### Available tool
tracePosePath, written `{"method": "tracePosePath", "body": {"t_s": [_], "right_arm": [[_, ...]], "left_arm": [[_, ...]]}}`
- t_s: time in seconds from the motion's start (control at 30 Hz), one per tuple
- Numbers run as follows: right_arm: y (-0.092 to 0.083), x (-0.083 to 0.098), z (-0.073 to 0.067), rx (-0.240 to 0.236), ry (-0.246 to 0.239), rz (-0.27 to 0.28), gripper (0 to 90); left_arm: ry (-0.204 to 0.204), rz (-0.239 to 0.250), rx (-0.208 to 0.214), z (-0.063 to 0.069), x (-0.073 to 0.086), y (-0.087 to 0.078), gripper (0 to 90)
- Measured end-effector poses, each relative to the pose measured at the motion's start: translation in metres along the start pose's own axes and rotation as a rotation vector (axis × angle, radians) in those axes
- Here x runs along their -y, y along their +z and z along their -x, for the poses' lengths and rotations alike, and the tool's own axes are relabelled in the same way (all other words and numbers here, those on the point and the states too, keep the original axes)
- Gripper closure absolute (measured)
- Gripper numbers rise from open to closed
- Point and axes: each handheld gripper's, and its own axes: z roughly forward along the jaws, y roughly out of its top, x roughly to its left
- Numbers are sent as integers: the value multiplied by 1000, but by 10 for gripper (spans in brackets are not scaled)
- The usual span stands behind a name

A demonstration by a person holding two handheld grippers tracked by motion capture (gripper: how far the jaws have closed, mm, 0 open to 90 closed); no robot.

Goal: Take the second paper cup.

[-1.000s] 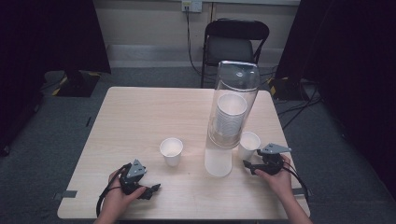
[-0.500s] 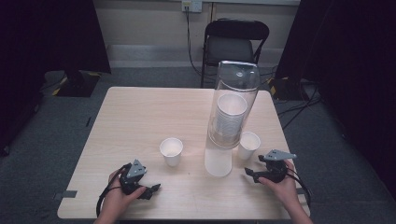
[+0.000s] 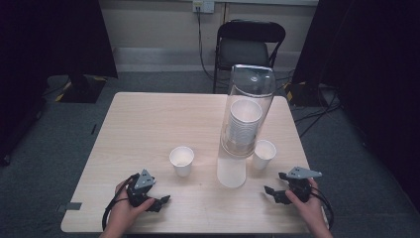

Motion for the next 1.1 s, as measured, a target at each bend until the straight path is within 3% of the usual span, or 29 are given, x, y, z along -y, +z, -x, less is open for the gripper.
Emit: {"method": "tracePosePath", "body": {"t_s": [0.27, 0.67, 1.1], "right_arm": [[-9, 9, -2, 13, -4, -8, 148], [-16, 17, -4, 20, -73, -69, 144], [-24, 24, 0, 6, -87, -73, 141]], "left_arm": [[-2, 1, 0, 0, 0, 0, 96], [-2, 2, 0, 0, 0, 0, 96], [-1, 1, 0, 0, 0, 0, 95]]}}
